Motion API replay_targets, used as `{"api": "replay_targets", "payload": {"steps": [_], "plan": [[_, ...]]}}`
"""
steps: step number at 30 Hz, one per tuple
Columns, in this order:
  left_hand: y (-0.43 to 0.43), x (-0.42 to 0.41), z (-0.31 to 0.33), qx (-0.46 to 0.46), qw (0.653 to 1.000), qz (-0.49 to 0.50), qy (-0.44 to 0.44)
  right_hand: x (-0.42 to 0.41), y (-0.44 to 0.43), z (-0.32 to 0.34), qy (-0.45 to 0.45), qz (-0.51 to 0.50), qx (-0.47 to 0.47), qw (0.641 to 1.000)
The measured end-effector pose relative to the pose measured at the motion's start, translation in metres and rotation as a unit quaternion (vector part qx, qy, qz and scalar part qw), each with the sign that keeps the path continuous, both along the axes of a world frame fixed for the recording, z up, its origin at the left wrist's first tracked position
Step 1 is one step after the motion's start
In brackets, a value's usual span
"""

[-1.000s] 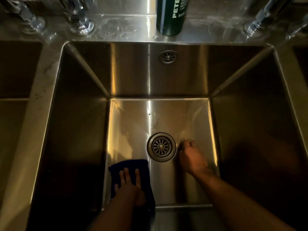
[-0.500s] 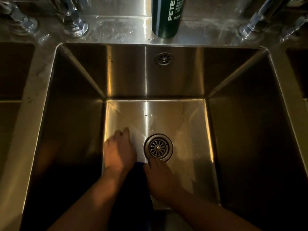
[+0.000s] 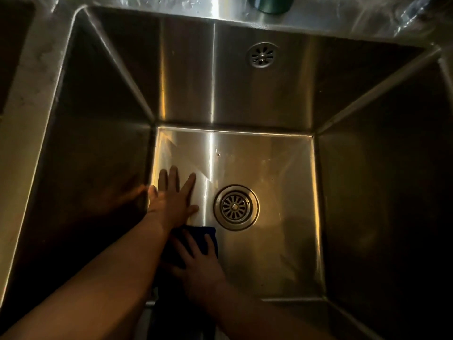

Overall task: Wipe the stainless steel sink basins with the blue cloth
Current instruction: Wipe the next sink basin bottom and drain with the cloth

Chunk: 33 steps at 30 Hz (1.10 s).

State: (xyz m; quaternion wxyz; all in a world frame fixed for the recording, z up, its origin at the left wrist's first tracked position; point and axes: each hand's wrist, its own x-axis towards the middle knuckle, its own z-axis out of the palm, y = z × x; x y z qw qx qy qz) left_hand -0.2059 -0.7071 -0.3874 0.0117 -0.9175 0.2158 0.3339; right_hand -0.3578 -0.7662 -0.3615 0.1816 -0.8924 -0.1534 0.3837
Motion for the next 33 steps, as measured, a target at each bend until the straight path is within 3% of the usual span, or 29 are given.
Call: {"api": "replay_targets", "payload": {"steps": [7,14,22,28,33], "plan": [[0.004,0.002,0.0,0.027,0.999,-0.046,-0.01,-0.03,-0.038,-0.01,-0.007,-0.006,-0.029,1.0],[0.001,0.0,0.0,0.036,0.998,-0.044,-0.017,-0.071,-0.119,-0.01,0.069,-0.008,-0.137,0.988],[0.0,-0.001,0.005,0.027,0.999,-0.041,-0.007,-0.097,-0.191,0.011,0.148,-0.039,-0.272,0.95],[-0.002,-0.002,0.004,0.035,0.999,-0.041,-0.009,-0.103,-0.178,0.013,0.184,-0.105,-0.262,0.942],[-0.003,-0.001,0.003,0.036,0.999,-0.035,-0.001,-0.113,-0.176,0.01,0.155,-0.135,-0.23,0.951]]}}
